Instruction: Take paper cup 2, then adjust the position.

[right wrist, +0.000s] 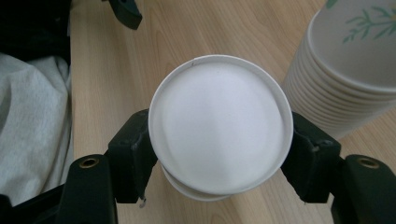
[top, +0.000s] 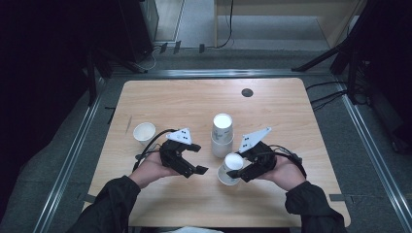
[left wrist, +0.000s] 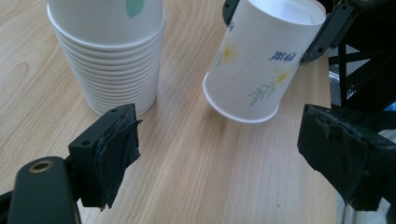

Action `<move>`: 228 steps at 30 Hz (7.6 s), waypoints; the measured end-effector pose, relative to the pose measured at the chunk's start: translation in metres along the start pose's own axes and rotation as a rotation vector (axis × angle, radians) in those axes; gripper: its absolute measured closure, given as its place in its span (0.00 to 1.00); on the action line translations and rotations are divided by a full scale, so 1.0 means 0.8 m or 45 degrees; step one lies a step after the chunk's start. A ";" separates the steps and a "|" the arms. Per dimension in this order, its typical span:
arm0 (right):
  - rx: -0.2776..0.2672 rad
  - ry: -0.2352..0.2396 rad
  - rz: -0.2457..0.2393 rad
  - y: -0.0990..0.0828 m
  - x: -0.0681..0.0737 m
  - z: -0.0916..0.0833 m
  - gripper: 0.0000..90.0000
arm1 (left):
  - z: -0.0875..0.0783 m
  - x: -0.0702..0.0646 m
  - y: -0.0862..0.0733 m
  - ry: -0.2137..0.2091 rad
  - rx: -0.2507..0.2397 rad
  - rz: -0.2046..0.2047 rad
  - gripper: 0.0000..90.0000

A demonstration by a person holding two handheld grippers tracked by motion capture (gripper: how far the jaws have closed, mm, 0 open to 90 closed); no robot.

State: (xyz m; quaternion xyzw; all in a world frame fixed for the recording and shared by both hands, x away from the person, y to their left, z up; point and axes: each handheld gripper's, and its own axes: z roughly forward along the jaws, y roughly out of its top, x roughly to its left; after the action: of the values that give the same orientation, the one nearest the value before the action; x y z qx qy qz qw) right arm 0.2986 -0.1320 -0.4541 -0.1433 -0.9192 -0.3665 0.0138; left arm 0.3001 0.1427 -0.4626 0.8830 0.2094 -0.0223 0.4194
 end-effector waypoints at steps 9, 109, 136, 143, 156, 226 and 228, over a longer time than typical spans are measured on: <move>-0.089 0.036 0.009 0.012 0.003 0.006 0.37 | 0.005 -0.010 -0.001 -0.033 -0.037 0.016 0.14; -0.089 0.065 -0.108 0.014 0.019 0.045 0.31 | 0.023 -0.021 -0.003 0.033 0.457 0.312 0.32; -0.014 0.116 -0.167 0.027 0.030 0.060 0.38 | 0.037 -0.030 -0.007 -0.011 0.471 0.369 0.14; -0.075 0.114 -0.150 0.026 0.023 0.042 0.38 | 0.017 -0.025 -0.004 0.007 0.338 0.309 0.11; -0.210 0.160 -0.135 0.033 0.015 0.014 0.38 | -0.008 -0.028 -0.009 -0.023 0.129 0.208 0.11; 0.031 0.143 -0.250 0.011 0.033 0.068 0.32 | 0.037 -0.028 0.002 -0.081 0.554 0.244 0.27; 0.048 0.140 -0.265 0.011 0.035 0.071 0.32 | 0.038 -0.028 0.003 -0.095 0.566 0.239 0.27</move>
State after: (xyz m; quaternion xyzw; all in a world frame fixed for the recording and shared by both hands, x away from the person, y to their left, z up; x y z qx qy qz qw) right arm 0.2787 -0.0798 -0.4860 -0.0266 -0.9337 -0.3558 0.0290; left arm 0.2850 0.1106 -0.4757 0.9678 0.1009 -0.0615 0.2225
